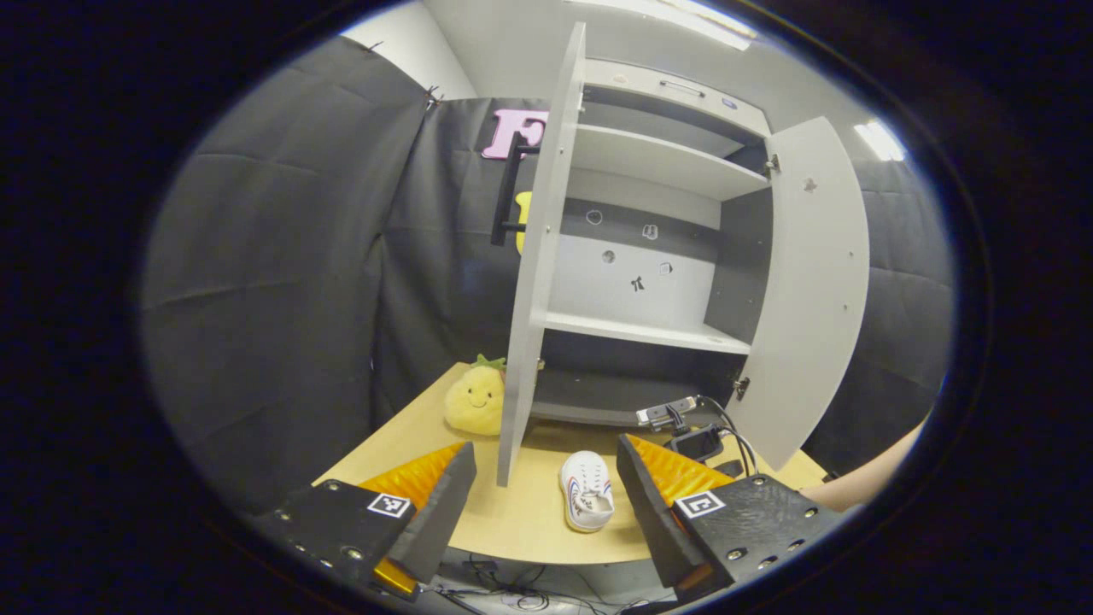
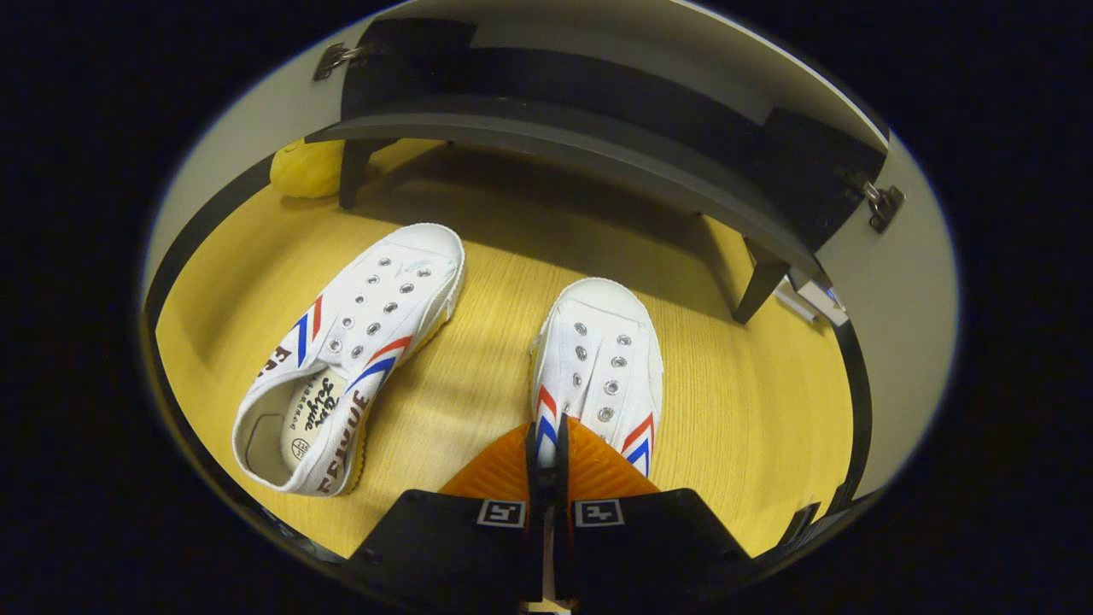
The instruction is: Grab one shoe with the right hand and put it into the shoe cabinet, grab the other shoe with the left hand and put it into the shoe cabinet; then close the right door with the right hand and the left door with the left hand.
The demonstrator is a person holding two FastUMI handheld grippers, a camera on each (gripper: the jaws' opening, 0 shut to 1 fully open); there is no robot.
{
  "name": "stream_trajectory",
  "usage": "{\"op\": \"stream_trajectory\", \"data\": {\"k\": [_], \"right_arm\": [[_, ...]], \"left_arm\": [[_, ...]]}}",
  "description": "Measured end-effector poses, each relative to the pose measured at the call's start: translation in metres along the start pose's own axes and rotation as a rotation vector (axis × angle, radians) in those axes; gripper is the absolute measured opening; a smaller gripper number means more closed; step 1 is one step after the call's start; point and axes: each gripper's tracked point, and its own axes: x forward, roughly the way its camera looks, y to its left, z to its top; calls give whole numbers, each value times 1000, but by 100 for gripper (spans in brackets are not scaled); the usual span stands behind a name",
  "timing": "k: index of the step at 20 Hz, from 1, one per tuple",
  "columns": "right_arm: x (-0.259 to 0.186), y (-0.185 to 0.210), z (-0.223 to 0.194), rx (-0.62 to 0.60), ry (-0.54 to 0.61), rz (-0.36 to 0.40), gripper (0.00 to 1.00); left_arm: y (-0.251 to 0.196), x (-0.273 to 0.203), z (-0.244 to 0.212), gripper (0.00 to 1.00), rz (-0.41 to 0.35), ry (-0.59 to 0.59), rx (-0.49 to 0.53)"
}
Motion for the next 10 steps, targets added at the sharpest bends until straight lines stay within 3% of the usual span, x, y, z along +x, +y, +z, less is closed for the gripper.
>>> {"op": "stream_trajectory", "data": {"k": [4, 8, 10], "right_arm": [[-4, -4, 0, 76, 1, 34, 0], [-40, -6, 8, 160, -17, 111, 0], [-61, -15, 13, 199, -50, 110, 5]], "left_arm": [[-4, -5, 2, 97, -14, -3, 25], [-19, -8, 11, 95, -60, -27, 33], [-22, -7, 17, 94, -74, -41, 53]]}}
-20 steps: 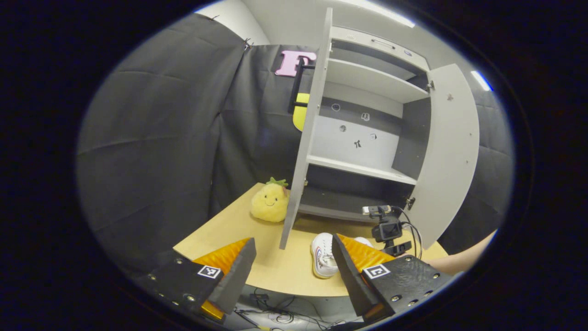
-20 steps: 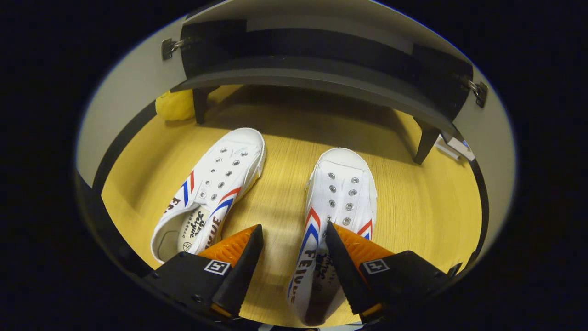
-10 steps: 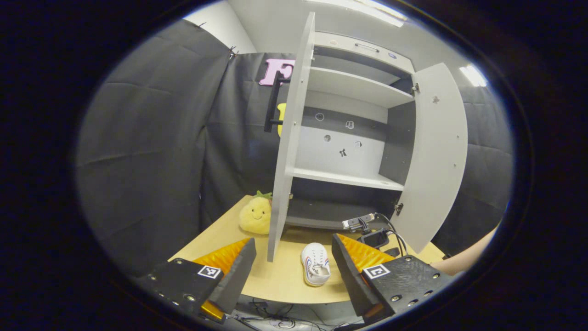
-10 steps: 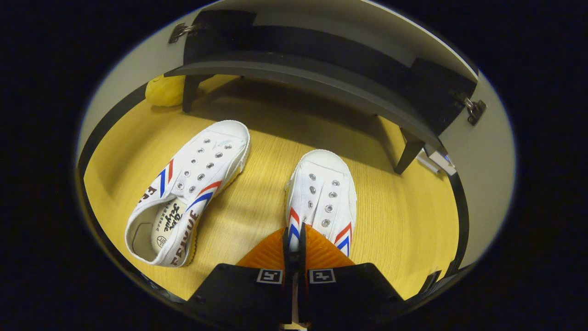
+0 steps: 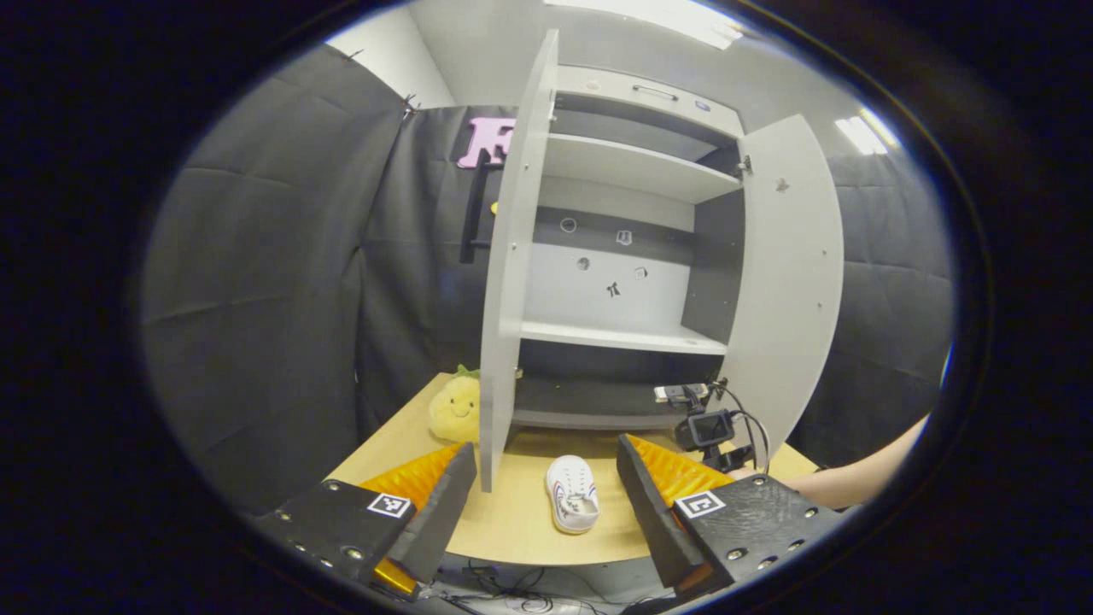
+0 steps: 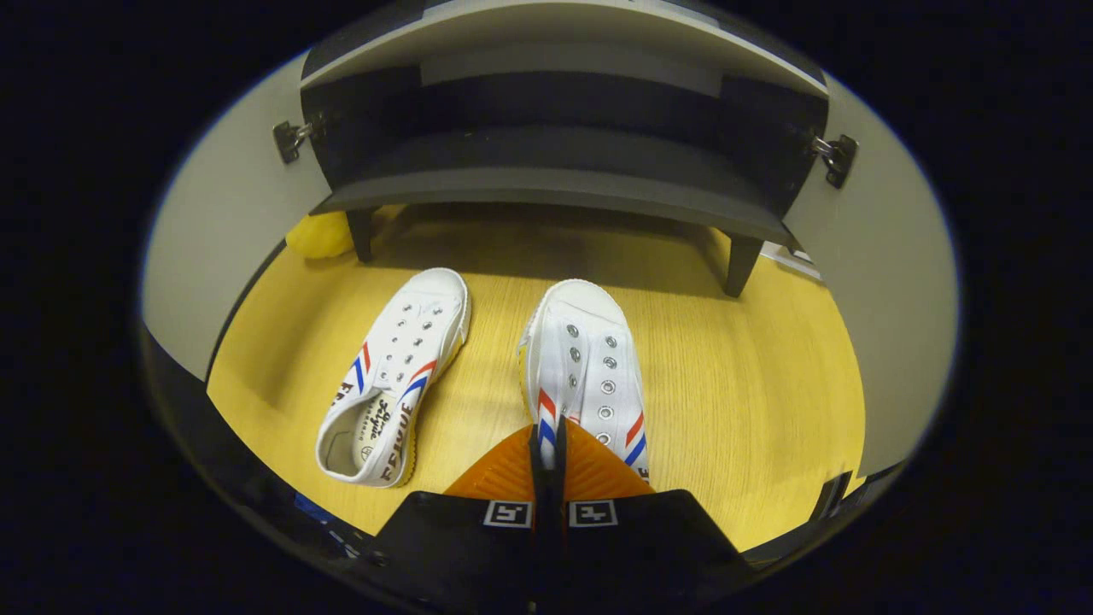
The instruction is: Grab one shoe with the right hand and put it into the shoe cabinet, grab the other shoe with the left hand and put it into the shoe cabinet; then close the right door with the right hand and the left door with the left hand.
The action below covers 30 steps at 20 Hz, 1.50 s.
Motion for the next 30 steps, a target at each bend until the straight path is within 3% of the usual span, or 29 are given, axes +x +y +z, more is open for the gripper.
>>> {"op": "stream_trajectory", "data": {"k": [2, 3, 5, 11, 17, 22, 30], "right_arm": [[-22, -6, 8, -12, -43, 7, 2], [-36, -9, 10, -33, -62, 11, 2], [-63, -15, 21, -37, -113, 11, 2], [-144, -33, 54, 12, -269, -34, 1], [-216, -27, 106, 26, -447, -8, 1], [-246, -19, 162, -21, -550, 9, 1], [-248, -14, 277, -23, -691, 69, 1]], "left_arm": [[0, 0, 14, 93, -7, -43, 39], [-3, 0, 18, 97, -20, -59, 58], [-8, 3, 22, 94, -52, -76, 84], [-27, 17, 20, 95, -147, -66, 58], [-11, 8, 32, 94, -133, -72, 12], [11, 11, 18, 95, -90, -30, -4], [-13, 37, 38, 95, -103, -34, 54]]}}
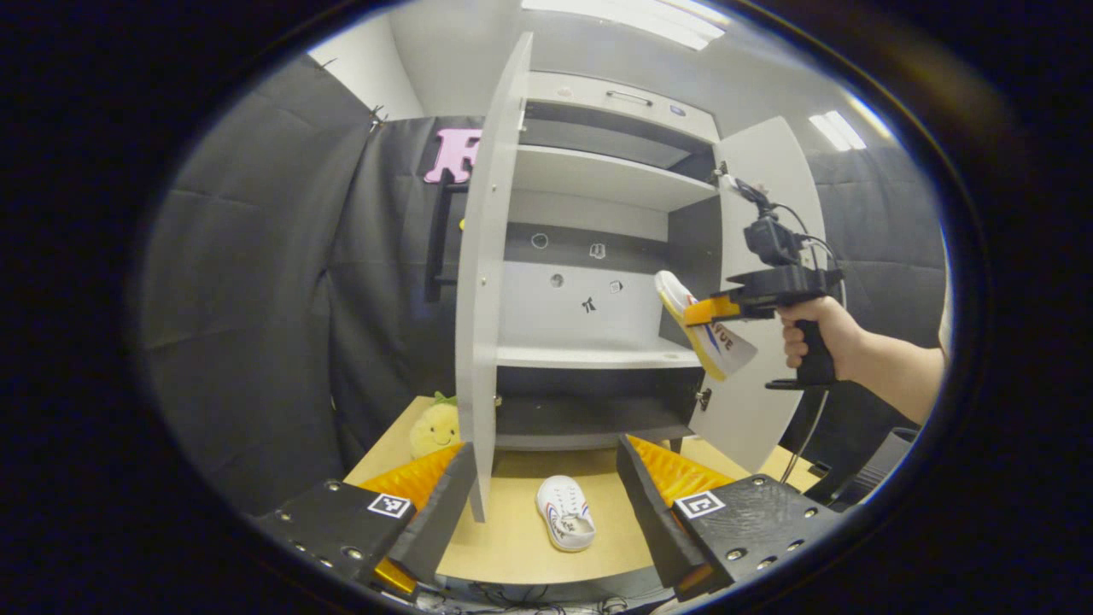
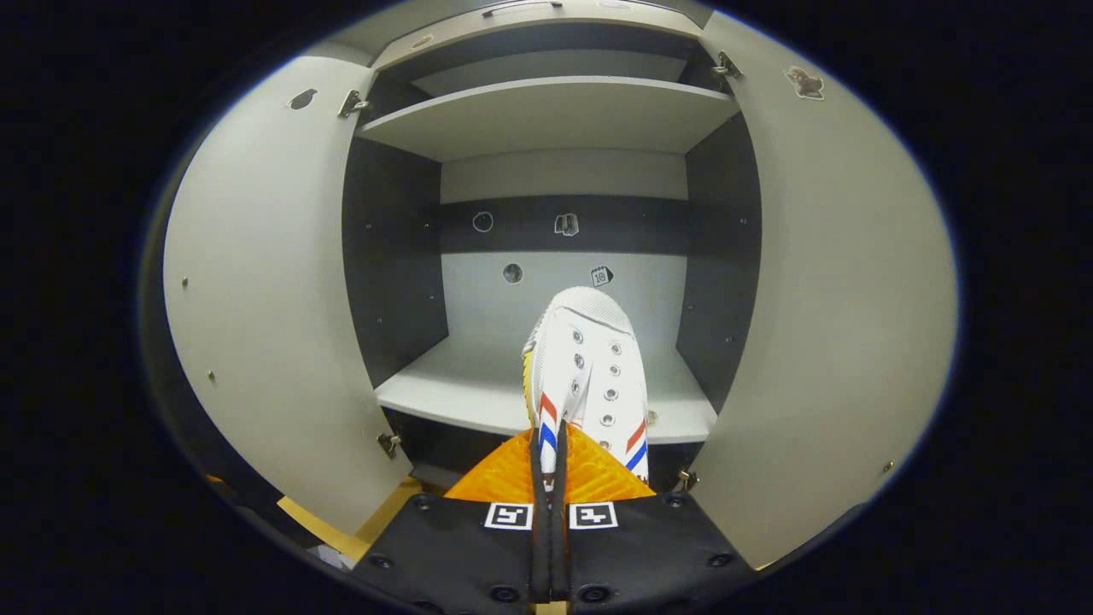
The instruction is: Grab one shoe with the right hand and put it into the shoe cabinet, grab the other shoe with the left hand and put it into the shoe cabinet; then close the right door with the right hand and the left door with the left hand.
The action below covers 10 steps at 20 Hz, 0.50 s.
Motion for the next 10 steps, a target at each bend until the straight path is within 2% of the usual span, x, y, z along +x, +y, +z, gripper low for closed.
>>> {"op": "stream_trajectory", "data": {"k": [3, 5, 7, 9, 10], "right_arm": [[35, -10, 21, -15, -31, 14, 1], [58, -18, 30, -29, -44, 5, 1], [83, -27, 38, 5, -51, 9, 0], [107, -38, 40, 35, -59, 8, 1], [119, -44, 39, 36, -55, 2, 2]], "left_arm": [[-13, 25, 15, 93, -9, -17, 34], [-17, 45, 22, 96, 18, -22, 50], [-24, 60, 29, 97, 26, -28, -4], [-31, 73, 42, 93, 35, -51, -47], [-34, 79, 46, 95, 42, -58, -58]]}}
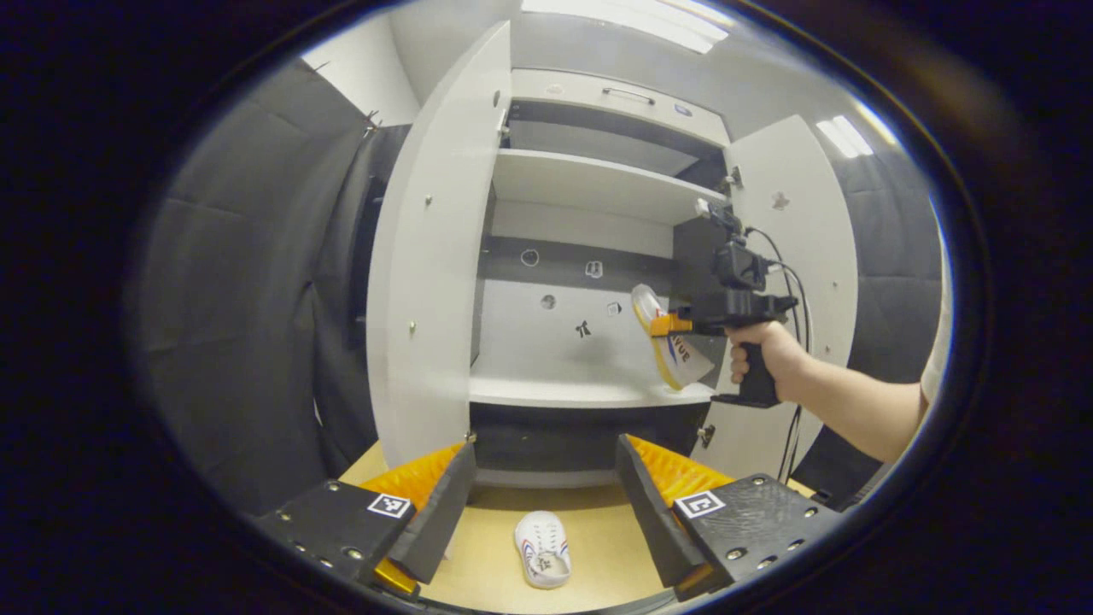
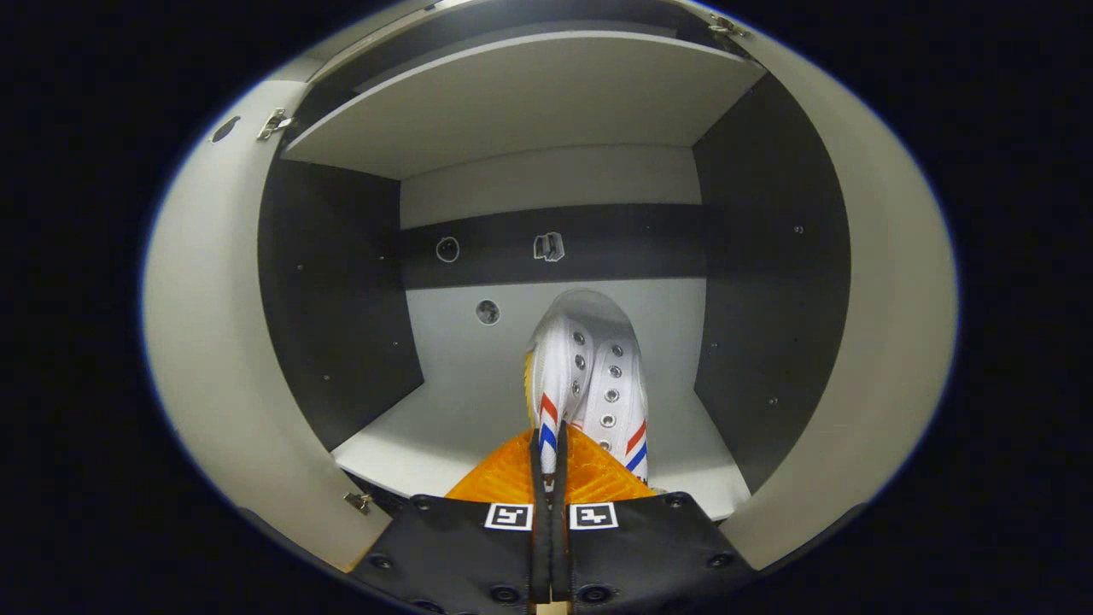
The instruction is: Grab one shoe with the right hand and put it into the shoe cabinet, grab the other shoe with the left hand and put it into the shoe cabinet; then close the right door with the right hand and the left door with the left hand.
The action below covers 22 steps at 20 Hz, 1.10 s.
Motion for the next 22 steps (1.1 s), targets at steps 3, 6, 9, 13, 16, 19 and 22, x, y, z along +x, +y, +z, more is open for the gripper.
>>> {"op": "stream_trajectory", "data": {"k": [3, 6, 9, 13, 16, 19, 22], "right_arm": [[33, -12, -6, 9, 18, -11, 2], [62, -23, -12, 45, 17, -60, 2], [85, -20, -18, 94, 31, -42, 1], [107, -20, -25, 108, 48, -42, 4], [119, -23, -31, 127, 63, -49, 8], [116, -17, -11, 138, -4, -11, 19], [97, -13, -11, 128, -6, 6, 36]], "left_arm": [[-11, 17, 4, 95, 26, -9, -1], [-16, 25, -6, 95, 73, 34, 17], [-15, 25, -13, 98, 117, 54, 19], [-2, 24, -15, 94, 188, 62, 19], [5, 25, -19, 95, 217, 72, -6], [4, 26, -22, 95, 212, 78, -26], [1, 26, -28, 94, 187, 83, -21]]}}
